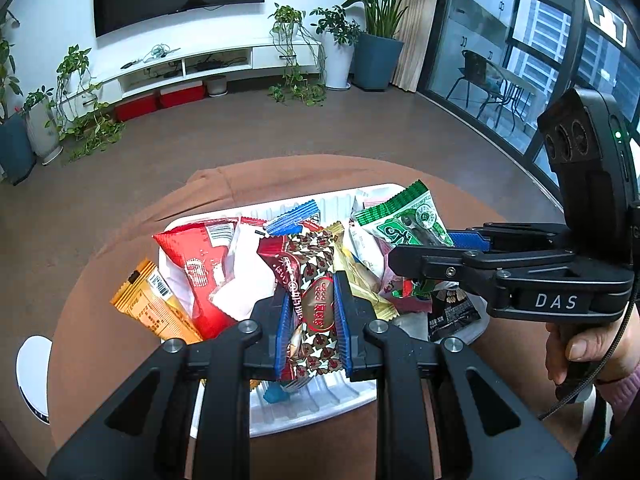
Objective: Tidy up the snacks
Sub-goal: 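Carry the chocolate packet into the tray while the right gripper carries the green packet there, then open both grippers and release the packets into the tray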
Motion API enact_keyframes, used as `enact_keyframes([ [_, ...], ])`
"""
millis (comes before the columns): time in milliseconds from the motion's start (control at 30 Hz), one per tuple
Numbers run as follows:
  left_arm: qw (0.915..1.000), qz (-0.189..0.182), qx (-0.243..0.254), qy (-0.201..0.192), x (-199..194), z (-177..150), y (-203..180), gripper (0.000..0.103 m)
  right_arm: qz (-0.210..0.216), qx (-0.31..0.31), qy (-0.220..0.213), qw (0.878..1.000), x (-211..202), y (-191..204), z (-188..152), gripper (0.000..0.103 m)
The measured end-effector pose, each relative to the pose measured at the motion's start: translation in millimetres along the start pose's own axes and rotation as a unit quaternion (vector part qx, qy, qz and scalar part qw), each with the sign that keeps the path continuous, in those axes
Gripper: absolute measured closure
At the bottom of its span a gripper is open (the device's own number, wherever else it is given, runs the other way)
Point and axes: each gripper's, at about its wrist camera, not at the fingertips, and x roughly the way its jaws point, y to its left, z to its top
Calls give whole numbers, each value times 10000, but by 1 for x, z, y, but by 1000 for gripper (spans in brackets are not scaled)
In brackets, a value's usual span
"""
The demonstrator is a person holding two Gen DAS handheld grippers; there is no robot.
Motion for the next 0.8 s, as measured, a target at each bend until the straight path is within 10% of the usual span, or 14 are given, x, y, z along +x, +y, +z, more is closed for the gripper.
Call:
enact_keyframes([
  [800,9995,119,-78,272,28,10,-3,84,-108,33,38,9999,10,-8,5,64],
])
